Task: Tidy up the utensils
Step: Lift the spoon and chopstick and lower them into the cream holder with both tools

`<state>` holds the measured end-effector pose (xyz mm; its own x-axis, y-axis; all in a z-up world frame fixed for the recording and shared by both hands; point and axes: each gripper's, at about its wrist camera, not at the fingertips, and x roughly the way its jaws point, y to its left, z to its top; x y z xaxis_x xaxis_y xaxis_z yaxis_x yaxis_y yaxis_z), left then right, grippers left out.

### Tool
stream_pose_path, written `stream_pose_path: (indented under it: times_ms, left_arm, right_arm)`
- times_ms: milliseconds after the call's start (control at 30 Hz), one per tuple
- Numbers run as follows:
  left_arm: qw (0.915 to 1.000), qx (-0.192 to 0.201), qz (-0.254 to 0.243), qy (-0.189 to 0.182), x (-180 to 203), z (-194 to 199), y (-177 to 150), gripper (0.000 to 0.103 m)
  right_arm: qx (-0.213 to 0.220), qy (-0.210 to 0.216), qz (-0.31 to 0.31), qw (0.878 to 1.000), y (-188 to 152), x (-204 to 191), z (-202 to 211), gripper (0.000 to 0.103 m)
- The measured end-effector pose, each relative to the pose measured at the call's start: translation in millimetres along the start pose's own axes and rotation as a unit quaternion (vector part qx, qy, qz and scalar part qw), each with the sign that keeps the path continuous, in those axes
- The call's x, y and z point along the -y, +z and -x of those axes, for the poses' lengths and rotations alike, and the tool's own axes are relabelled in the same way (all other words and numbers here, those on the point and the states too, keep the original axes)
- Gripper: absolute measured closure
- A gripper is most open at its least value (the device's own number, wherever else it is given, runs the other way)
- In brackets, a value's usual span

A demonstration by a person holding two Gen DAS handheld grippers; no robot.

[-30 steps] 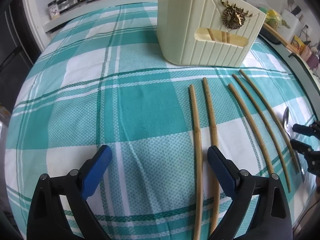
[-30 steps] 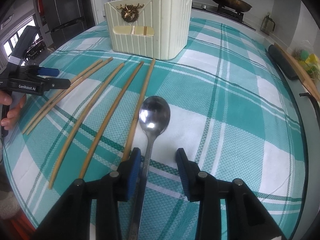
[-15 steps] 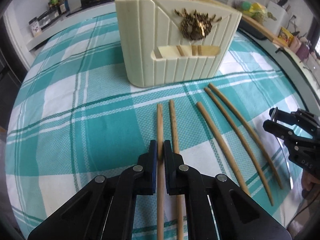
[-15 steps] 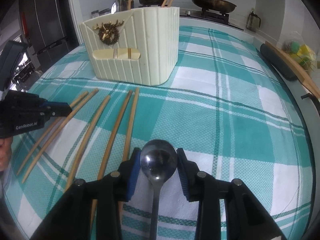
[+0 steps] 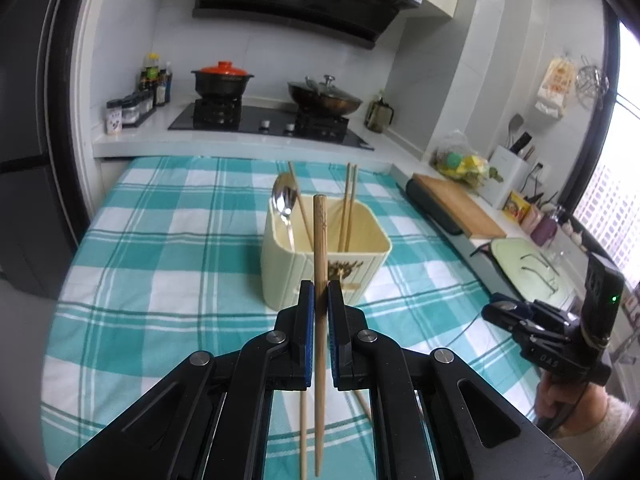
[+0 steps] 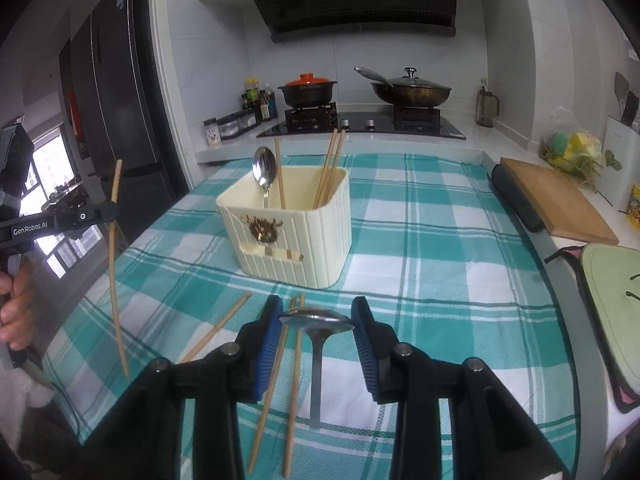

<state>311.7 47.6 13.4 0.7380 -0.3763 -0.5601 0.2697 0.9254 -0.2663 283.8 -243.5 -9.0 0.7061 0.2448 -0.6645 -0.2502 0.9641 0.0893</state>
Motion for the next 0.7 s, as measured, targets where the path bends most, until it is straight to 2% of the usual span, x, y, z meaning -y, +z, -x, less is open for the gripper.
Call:
stream_pose_path:
  times_ms: [167, 400, 533, 700]
  left_arm:
    - [0.9996, 0.028, 0.003, 0.004, -0.1, 10.1, 35.9, 0.098]
    - [0.9974, 0.069, 0.019, 0.004, 1.7, 8.2, 103.8, 0.098]
    - [0.9945, 0.102, 0.017, 0.018, 6.4, -10.1, 139.8, 0.098]
    - [0.9897, 0.137, 0.014, 0.039, 13.4, -50.1, 162.9, 0.098]
  right_arm:
    - [0.027, -0.005, -0.007, 1.000, 34.0, -2.2, 9.5, 0.067]
    - [0.045, 0.011, -0.006, 0.999, 111.6, -5.1, 8.4, 0.067]
    - [0.055, 0.017, -0.007, 0.998, 157.9, -7.4, -2.8, 0.067]
    - [0.082, 0.020, -0.013, 0.996, 194.2, -9.7, -26.5, 0.067]
